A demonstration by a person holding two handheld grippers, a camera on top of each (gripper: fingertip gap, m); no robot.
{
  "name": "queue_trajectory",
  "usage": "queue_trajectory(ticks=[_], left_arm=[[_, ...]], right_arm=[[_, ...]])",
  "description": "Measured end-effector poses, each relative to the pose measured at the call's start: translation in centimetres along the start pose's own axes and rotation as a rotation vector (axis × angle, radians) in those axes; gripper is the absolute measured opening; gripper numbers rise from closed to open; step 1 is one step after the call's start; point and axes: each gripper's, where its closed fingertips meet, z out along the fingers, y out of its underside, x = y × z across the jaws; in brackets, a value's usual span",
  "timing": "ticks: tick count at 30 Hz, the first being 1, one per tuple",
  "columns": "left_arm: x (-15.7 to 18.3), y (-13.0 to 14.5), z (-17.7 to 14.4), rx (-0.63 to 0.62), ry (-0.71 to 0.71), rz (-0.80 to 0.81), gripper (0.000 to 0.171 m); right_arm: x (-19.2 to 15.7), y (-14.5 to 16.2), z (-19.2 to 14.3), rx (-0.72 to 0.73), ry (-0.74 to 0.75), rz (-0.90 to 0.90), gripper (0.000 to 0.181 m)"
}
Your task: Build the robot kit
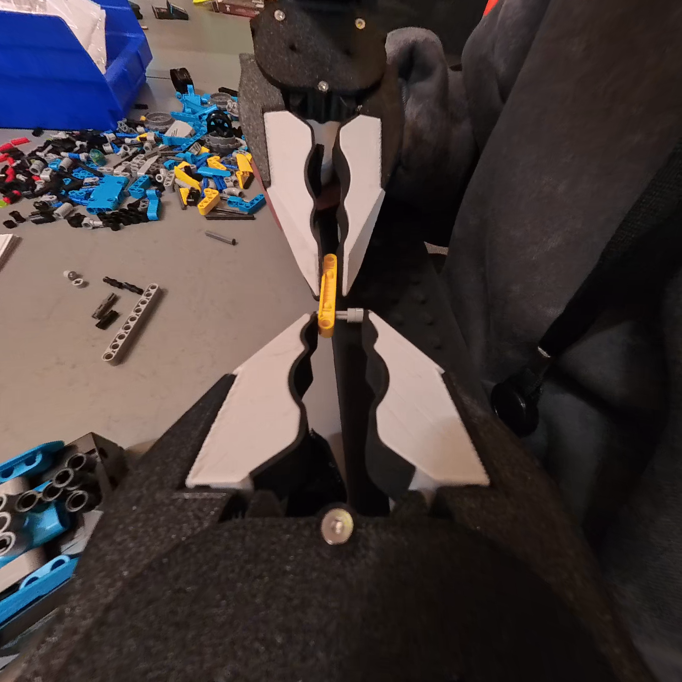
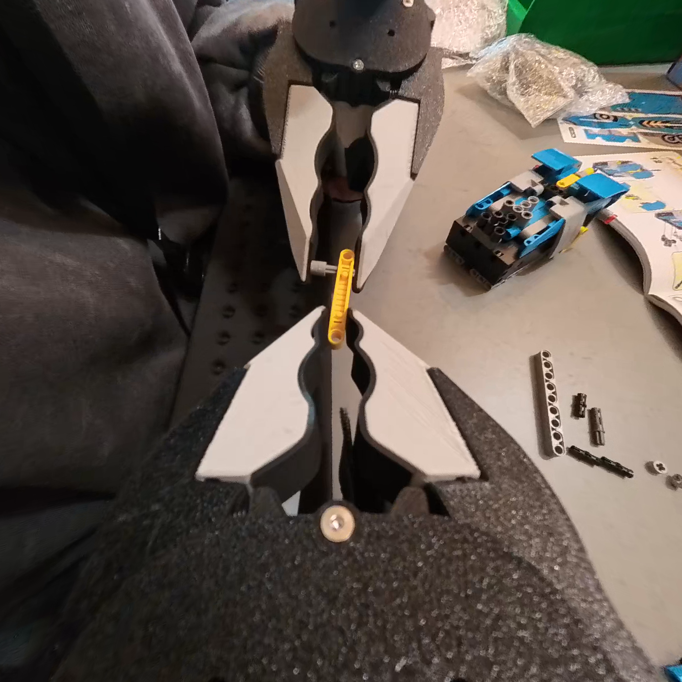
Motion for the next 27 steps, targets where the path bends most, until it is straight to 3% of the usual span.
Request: queue_trajectory(ticks=[6,9,12,27], left_arm=[[0.4,0.0,0.1,-0.005,0.042,-0.045,0.023],[-0.9,0.1,0.1,-0.023,-0.051,-0.025,0.023],[-1.4,0.2,-0.2,-0.037,-0.078,-0.006,0.022],[-2.4,0.0,-0.4,-0.025,-0.198,0.077,0.028]], right_arm=[[-0.5,0.1,0.0,-0.01,-0.033,0.017,0.008],[1.2,0.1,0.1,0.001,0.004,0.132,0.008],[1.9,-0.8,0.1,0.026,0.074,0.113,0.011],[2.5,-0.6,1.0,-0.002,0.097,0.135,0.008]])
